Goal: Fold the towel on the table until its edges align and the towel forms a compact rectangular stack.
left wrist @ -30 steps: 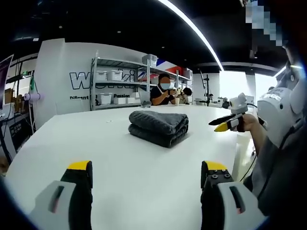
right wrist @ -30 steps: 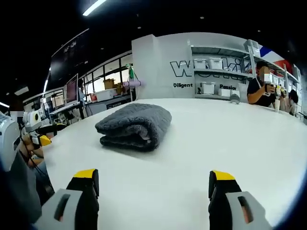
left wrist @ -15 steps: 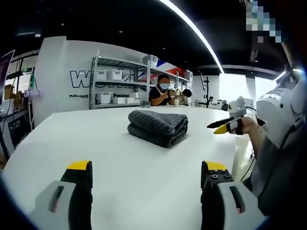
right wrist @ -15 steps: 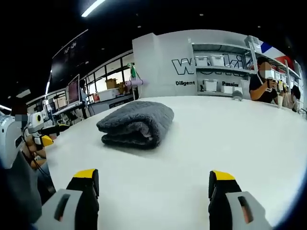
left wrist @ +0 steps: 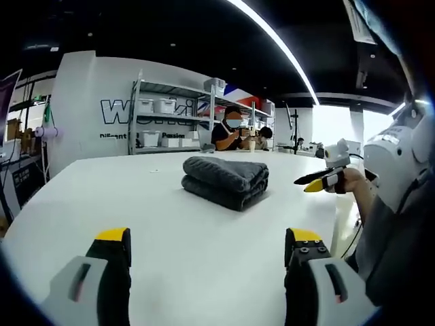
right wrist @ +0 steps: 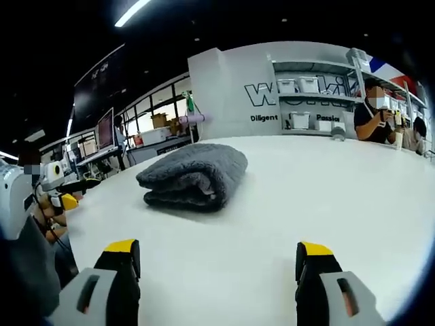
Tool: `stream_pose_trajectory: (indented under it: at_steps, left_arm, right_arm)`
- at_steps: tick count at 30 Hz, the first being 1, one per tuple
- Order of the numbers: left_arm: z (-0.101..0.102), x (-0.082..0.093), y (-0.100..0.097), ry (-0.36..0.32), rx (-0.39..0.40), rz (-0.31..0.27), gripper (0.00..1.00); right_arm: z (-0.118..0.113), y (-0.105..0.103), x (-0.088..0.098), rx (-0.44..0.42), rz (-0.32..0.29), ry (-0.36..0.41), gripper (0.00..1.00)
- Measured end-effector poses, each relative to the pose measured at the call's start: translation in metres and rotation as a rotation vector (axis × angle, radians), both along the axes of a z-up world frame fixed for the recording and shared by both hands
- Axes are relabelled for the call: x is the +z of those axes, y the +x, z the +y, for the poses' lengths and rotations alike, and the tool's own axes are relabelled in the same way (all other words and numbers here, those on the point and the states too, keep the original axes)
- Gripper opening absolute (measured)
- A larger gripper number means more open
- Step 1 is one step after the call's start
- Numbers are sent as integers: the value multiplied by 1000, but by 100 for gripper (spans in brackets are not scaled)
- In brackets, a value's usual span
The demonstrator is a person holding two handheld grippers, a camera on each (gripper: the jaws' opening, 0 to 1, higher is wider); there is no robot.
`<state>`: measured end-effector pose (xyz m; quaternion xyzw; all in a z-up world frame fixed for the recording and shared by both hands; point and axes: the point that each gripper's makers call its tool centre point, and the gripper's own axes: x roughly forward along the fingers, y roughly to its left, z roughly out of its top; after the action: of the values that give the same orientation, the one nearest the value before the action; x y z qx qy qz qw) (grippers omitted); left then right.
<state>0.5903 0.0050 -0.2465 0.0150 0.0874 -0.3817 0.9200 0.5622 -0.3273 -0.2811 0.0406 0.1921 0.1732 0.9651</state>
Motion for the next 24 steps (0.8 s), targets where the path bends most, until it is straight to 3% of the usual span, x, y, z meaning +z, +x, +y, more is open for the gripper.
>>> stream_pose_trajectory:
  at_steps: [10,24]
  left_arm:
    - [1,4,3,-9,4,-6,99]
    - [0,9,0,-20,5,-8,98]
  right_arm:
    - [-1,-1,-4,0,34,-27,98]
    - [8,-5,10,37,-29,22,99]
